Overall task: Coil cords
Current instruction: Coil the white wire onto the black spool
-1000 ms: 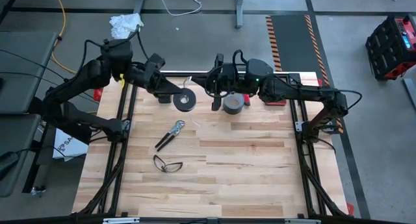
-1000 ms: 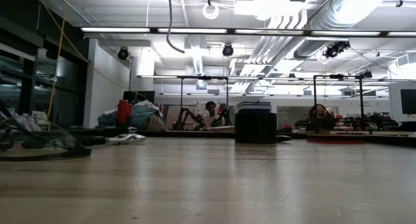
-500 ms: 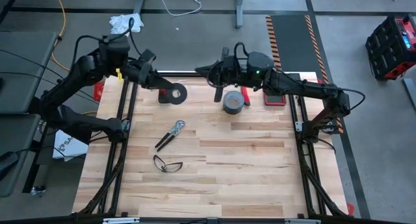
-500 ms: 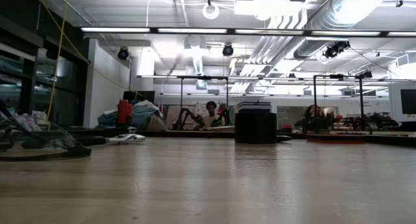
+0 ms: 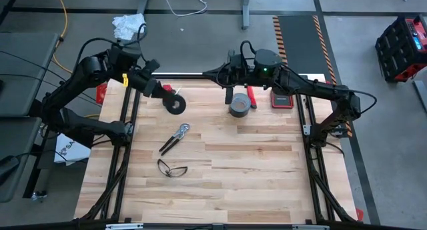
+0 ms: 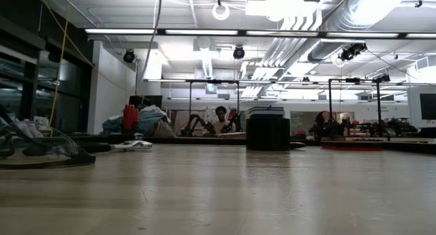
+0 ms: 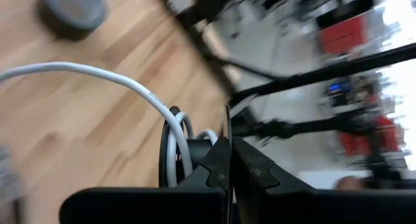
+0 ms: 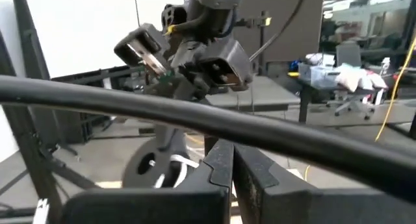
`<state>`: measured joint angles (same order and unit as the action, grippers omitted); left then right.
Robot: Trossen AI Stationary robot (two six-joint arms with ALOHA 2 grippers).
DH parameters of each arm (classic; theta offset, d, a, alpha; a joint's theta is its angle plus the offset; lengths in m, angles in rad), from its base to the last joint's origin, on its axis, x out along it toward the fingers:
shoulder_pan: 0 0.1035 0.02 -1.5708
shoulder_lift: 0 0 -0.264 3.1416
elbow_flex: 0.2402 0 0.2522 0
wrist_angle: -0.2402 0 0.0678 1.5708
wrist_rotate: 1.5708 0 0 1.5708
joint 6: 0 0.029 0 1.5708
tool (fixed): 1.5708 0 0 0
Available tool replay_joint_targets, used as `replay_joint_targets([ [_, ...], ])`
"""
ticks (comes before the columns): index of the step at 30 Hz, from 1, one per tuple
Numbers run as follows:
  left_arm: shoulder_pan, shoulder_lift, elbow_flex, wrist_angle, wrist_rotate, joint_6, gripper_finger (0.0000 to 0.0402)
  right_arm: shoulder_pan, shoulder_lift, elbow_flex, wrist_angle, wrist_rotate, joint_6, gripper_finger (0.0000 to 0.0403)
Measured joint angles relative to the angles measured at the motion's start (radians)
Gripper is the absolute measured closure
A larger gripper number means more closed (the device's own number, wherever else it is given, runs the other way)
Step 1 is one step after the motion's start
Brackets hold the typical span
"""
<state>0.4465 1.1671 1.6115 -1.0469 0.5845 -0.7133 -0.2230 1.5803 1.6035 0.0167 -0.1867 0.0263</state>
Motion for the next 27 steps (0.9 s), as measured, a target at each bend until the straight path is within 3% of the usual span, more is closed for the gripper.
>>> replay_joint_targets([
  [8, -0.021, 0.053, 0.000, -0.271, -0.146, 0.242, 0.0402, 0.000, 0.001, 0.000, -0.098, -0.043, 0.000, 0.0403],
  [20, -0.161, 0.151, 0.000, -0.450, -0.653, 0.568, 0.0402, 0.000, 0.002, 0.000, -0.251, -0.046, 0.049, 0.0398],
  [27, -0.293, 0.161, 0.061, -0.390, -0.846, 0.680, 0.0402, 0.013, 0.002, 0.000, -0.283, -0.045, -0.061, 0.0327],
])
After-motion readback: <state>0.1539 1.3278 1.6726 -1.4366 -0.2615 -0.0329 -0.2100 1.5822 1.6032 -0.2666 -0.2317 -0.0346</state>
